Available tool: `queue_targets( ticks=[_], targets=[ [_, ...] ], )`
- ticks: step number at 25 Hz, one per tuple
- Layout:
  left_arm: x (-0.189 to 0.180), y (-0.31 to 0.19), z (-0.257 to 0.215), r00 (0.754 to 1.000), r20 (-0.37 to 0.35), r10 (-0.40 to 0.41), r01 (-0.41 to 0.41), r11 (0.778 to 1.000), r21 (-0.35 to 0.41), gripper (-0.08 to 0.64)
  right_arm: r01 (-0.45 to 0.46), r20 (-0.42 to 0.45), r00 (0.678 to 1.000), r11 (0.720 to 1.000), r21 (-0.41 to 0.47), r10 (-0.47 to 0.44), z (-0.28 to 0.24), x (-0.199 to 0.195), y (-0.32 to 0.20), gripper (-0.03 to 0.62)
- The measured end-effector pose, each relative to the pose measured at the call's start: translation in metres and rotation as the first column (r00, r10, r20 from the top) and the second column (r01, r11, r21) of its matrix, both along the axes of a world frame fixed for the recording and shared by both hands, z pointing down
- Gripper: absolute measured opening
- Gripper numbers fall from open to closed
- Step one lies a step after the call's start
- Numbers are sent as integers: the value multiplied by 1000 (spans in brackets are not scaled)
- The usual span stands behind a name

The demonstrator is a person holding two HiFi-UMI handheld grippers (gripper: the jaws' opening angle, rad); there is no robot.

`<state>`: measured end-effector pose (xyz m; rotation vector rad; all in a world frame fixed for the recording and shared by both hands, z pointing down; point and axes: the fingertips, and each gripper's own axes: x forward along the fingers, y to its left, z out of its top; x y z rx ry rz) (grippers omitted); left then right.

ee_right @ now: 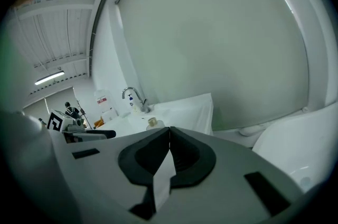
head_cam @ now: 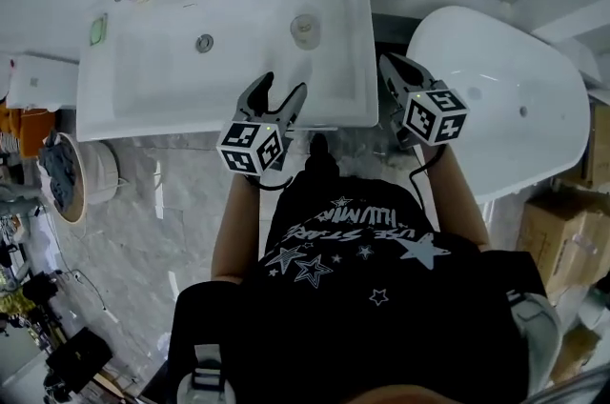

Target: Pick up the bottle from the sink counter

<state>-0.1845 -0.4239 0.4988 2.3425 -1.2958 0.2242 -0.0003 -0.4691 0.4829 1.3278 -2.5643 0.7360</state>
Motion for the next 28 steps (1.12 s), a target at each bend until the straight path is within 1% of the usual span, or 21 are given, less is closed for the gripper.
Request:
queue_targets(
  ticks=[4,6,10,11,13,17,21,25,28],
  targets=[
    [7,-26,17,997,44,65,-64,998,-19,331,-48,-5,999,999,-17,48,5,1,-20,6],
    [6,-39,23,994,69,82,-81,997,-11,347,-70,-9,998,997,-29,69,9,-1,-27,6],
    [9,-59,33,980,146,134,-138,990,14,351,-99,-21,995,994,-49,98,15,-3,-36,6],
    [11,-62,36,976,157,149,-153,988,14,351,-105,-28,994,993,-56,103,17,-2,-37,6],
    [16,-70,43,972,161,172,-176,984,7,351,-120,-41,992,990,-70,117,21,-1,-39,8],
    [17,-94,60,964,186,187,-189,982,-10,351,-131,-55,990,988,-87,126,27,-6,-48,6],
    [25,-108,69,954,210,216,-220,975,-2,351,-142,-75,988,984,-111,135,36,-10,-49,6],
    [35,-120,75,946,213,244,-249,968,-4,351,-172,-74,984,976,-131,163,42,-8,-52,6],
    [41,-127,79,944,215,251,-257,966,0,351,-186,-82,981,973,-137,175,45,-4,-51,6]
  ],
)
